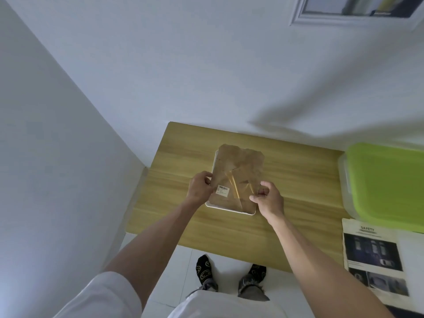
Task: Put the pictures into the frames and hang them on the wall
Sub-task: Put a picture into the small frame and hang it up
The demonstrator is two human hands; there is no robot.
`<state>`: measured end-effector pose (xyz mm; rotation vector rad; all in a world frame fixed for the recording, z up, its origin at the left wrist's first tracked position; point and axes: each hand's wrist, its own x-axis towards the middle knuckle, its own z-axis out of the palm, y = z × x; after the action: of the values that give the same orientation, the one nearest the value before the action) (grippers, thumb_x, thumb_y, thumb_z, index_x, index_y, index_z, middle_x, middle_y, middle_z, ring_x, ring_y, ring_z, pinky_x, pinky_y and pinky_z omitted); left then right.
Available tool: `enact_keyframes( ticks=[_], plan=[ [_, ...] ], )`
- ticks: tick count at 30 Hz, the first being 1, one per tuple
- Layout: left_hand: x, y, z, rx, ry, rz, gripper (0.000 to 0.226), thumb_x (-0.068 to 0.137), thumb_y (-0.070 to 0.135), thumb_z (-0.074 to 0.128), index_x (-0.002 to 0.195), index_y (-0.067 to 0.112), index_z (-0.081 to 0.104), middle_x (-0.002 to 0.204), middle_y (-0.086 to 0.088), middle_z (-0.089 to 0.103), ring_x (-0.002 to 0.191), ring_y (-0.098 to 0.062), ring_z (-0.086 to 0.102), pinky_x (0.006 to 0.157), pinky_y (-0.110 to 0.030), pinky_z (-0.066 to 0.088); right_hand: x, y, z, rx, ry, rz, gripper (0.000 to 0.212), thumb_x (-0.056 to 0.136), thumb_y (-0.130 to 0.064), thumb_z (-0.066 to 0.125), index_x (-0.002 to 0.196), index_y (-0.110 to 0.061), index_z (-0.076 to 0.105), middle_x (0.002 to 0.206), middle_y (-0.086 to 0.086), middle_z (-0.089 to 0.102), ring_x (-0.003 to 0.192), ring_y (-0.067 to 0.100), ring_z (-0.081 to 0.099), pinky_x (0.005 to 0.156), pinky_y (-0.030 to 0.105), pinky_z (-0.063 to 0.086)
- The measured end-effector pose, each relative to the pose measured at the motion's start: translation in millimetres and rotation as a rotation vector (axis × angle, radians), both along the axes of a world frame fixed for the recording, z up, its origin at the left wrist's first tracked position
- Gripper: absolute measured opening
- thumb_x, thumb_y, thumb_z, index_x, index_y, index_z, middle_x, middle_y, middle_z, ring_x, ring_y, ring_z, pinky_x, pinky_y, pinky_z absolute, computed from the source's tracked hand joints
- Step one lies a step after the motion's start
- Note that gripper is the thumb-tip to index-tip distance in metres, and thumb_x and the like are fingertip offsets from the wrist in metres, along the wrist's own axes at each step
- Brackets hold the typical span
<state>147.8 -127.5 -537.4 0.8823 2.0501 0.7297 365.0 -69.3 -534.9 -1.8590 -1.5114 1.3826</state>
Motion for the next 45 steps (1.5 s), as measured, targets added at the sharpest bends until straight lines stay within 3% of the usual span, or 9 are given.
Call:
enact_keyframes(
  ticks=[9,16,22,27,31,33,37,41,45],
  plan=[
    [-9.3,0.2,-13.8,-0.005,0.015,-0.044,0.044,0.068,-0.011,0.067,0.107,0.008,0.073,0.087,-0.005,0.069,0.083,-0.017,0.063,0.055,-0.004,0.041,-4.0,-3.7,-4.8,0.034,-0.076,0.014,0.058,0.076,-0.002,0.079,0.129,-0.013,0.059,0.086,-0.008,0.065,0.081,0.014,0.064,0.079,0.022,0.046],
    [-18.4,-1.8,-21.4,-0.052,0.071,-0.127,0.018,0.07,0.008,0.082,0.087,0.003,0.078,0.078,0.0,0.058,0.073,-0.013,0.056,0.05,-0.003,0.034,-11.3,-6.2,-3.8,0.062,-0.16,0.029,0.054,0.077,-0.001,0.079,0.127,-0.011,0.063,0.082,-0.014,0.062,0.083,0.016,0.065,0.086,0.029,0.05],
    [-20.1,0.8,-24.0,-0.066,0.089,-0.185,0.015,0.075,0.008,0.079,0.076,-0.005,0.072,0.076,0.002,0.053,0.071,-0.015,0.053,0.06,-0.021,0.036,-14.7,-7.6,-1.7,0.1,-0.23,0.071,0.039,0.076,-0.002,0.079,0.114,-0.006,0.07,0.084,-0.005,0.062,0.085,0.021,0.065,0.08,0.03,0.049],
    [-22.4,4.9,-26.3,-0.108,0.142,-0.286,0.036,0.072,0.01,0.077,0.052,0.019,0.048,0.073,0.002,0.053,0.068,-0.018,0.052,0.054,-0.022,0.035,-13.6,-3.2,-5.6,0.121,-0.3,0.159,0.037,0.079,-0.004,0.08,0.114,0.0,0.07,0.105,0.009,0.062,0.089,0.023,0.062,0.085,0.03,0.048],
    [-19.8,10.1,-13.1,-0.155,0.235,-0.367,0.01,0.07,0.007,0.076,0.067,0.006,0.067,0.089,-0.009,0.063,0.076,-0.029,0.06,0.06,-0.027,0.038,-16.3,5.5,-5.9,0.162,-0.468,0.319,0.025,0.079,-0.009,0.079,0.09,0.009,0.066,0.098,0.011,0.061,0.086,0.034,0.064,0.072,0.035,0.049],
    [-15.6,13.5,-4.2,-0.155,0.323,-0.447,0.015,0.071,0.004,0.075,0.082,-0.004,0.07,0.095,-0.012,0.059,0.087,-0.034,0.061,0.065,-0.032,0.042,-18.5,8.0,1.2,0.181,-0.547,0.4,0.028,0.083,-0.015,0.077,0.099,0.003,0.065,0.105,0.01,0.057,0.09,0.035,0.064,0.07,0.036,0.049],
    [-9.2,31.2,8.5,-0.156,0.593,-0.683,0.072,0.06,0.008,0.087,0.123,0.0,0.053,0.124,-0.014,0.048,0.117,-0.033,0.048,0.088,-0.042,0.048,-25.6,21.6,12.9,0.2,-0.758,0.596,0.079,0.078,-0.026,0.082,0.143,-0.012,0.039,0.137,0.01,0.041,0.118,0.029,0.054,0.081,0.04,0.052],
    [-10.5,61.9,9.2,-0.234,0.726,-0.955,0.142,0.051,0.023,0.095,0.153,0.0,-0.001,0.162,-0.016,-0.01,0.151,-0.032,-0.006,0.123,-0.042,0.007,-33.9,52.0,13.5,0.241,-0.877,0.924,0.132,0.068,-0.034,0.089,0.158,-0.013,-0.005,0.165,0.016,-0.008,0.152,0.032,0.007,0.122,0.043,0.02],
    [-8.8,84.9,2.0,-0.244,0.804,-1.06,0.112,0.081,0.017,0.075,0.153,-0.001,-0.008,0.161,-0.016,-0.017,0.15,-0.027,-0.015,0.123,-0.037,0.001,-48.8,76.9,10.3,0.221,-0.939,1.133,0.148,0.061,-0.039,0.092,0.154,-0.007,-0.019,0.162,0.013,-0.025,0.151,0.031,-0.015,0.124,0.044,0.004]
  ],
)
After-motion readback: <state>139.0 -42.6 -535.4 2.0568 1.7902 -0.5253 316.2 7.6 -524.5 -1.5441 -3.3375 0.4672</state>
